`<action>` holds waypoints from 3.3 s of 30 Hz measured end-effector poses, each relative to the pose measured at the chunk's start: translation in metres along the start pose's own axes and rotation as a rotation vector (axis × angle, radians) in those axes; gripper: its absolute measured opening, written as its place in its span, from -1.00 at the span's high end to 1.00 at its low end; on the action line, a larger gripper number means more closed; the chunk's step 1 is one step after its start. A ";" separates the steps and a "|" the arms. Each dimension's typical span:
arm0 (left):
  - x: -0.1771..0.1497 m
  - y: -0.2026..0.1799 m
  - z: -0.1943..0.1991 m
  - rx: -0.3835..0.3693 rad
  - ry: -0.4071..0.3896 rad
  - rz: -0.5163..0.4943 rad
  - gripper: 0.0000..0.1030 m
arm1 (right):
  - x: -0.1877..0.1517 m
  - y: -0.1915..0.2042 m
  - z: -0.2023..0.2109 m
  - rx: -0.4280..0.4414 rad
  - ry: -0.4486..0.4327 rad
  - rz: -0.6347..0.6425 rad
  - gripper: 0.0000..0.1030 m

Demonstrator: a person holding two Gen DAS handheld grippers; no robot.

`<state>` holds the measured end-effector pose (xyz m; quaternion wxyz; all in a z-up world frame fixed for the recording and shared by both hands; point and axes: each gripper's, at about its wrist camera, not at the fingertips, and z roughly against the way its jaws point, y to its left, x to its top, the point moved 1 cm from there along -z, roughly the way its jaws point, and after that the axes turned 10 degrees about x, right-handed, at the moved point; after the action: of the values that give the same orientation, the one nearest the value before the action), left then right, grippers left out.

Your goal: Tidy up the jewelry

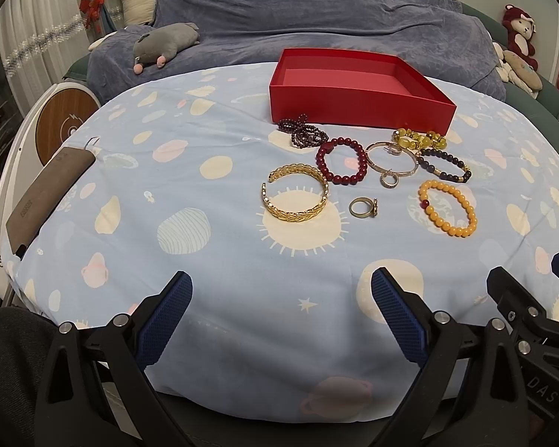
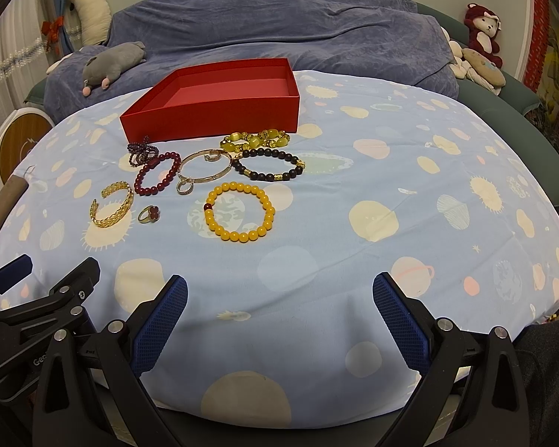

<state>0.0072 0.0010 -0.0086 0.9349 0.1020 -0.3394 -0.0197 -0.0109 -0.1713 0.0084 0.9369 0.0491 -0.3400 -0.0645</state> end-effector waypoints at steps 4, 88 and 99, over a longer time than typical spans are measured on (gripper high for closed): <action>0.000 0.000 0.000 -0.001 0.000 0.000 -0.79 | 0.000 0.000 0.000 0.000 0.000 0.000 -0.86; 0.001 0.008 0.001 -0.006 0.007 0.042 -0.80 | 0.000 -0.005 0.003 -0.006 -0.011 -0.020 -0.86; 0.018 0.036 -0.011 0.012 0.022 0.085 -0.83 | 0.018 -0.020 0.001 -0.010 0.024 -0.049 -0.86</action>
<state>0.0269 0.0358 0.0021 0.9378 0.0935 -0.3334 0.0230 0.0004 -0.1943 0.0173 0.9394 0.0533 -0.3269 -0.0885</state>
